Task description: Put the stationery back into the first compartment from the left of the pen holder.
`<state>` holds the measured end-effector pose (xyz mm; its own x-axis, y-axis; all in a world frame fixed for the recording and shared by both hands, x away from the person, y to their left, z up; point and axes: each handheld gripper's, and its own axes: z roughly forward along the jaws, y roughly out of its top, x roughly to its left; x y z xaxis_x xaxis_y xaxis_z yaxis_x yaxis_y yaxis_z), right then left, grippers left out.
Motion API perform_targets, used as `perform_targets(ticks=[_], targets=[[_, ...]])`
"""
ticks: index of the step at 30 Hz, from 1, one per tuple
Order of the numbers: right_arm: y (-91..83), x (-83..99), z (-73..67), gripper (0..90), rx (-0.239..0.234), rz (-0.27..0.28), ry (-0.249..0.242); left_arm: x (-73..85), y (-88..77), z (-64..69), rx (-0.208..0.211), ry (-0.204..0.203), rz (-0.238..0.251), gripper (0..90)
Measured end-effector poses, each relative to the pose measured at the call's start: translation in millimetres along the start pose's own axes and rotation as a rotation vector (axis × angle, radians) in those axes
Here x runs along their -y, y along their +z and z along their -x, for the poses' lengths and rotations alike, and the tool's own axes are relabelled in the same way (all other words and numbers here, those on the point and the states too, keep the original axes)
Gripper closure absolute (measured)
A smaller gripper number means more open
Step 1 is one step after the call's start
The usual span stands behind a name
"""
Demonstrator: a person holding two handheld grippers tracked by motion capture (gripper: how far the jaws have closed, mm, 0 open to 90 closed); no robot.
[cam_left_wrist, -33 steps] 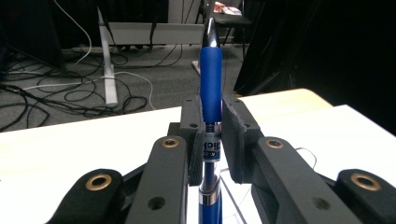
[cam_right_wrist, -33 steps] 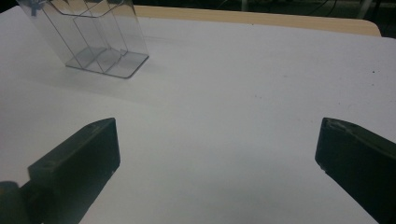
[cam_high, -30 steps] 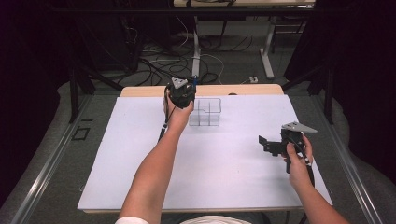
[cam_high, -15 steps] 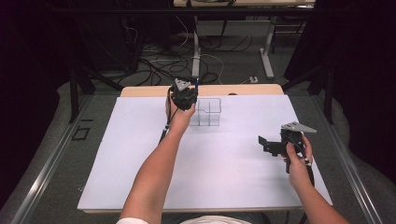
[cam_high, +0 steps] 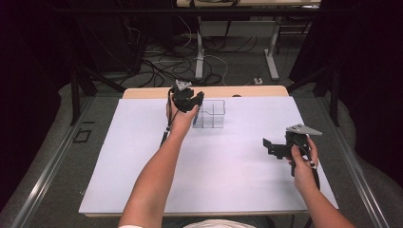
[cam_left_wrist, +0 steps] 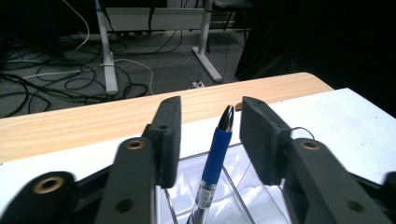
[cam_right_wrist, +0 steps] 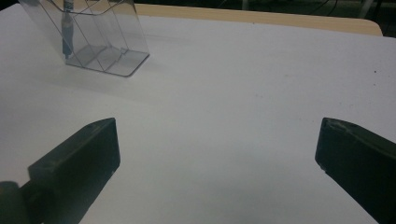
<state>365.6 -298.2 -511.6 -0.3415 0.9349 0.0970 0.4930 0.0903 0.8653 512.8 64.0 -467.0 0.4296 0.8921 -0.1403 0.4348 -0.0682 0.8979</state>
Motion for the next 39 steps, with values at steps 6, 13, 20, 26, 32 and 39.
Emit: perform_targets(ticks=[6, 13, 20, 26, 32, 39], targets=[[-0.6, -0.2, -1.2, 0.0, 0.003, -0.003, 0.0, -3.0, -6.3, -1.7, 0.017, -0.022, -0.002, 46.7], [-0.7, -0.3, -0.6, 0.0, 0.003, 0.0, -0.005, -7.6, -19.0, -2.4, 0.081, -0.074, -0.004, 37.4], [-0.8, -0.3, -1.9, 0.0, 0.006, 0.002, -0.001, -17.2, -38.5, -1.0, 0.088, -0.038, -0.044, 26.8], [-1.2, -0.6, -1.9, 0.0, 0.009, 0.002, -0.007, -20.2, -59.0, -1.5, 0.105, 0.004, -0.028, 27.1], [-1.4, -0.7, -2.4, 0.0, 0.008, 0.005, -0.006, -14.9, -80.4, -1.1, 0.116, 0.019, -0.034, 23.0], [-1.2, -0.6, -3.2, 0.0, 0.008, 0.003, -0.004, 1.2, -102.5, -3.3, 0.105, 0.055, -0.017, 16.1]])
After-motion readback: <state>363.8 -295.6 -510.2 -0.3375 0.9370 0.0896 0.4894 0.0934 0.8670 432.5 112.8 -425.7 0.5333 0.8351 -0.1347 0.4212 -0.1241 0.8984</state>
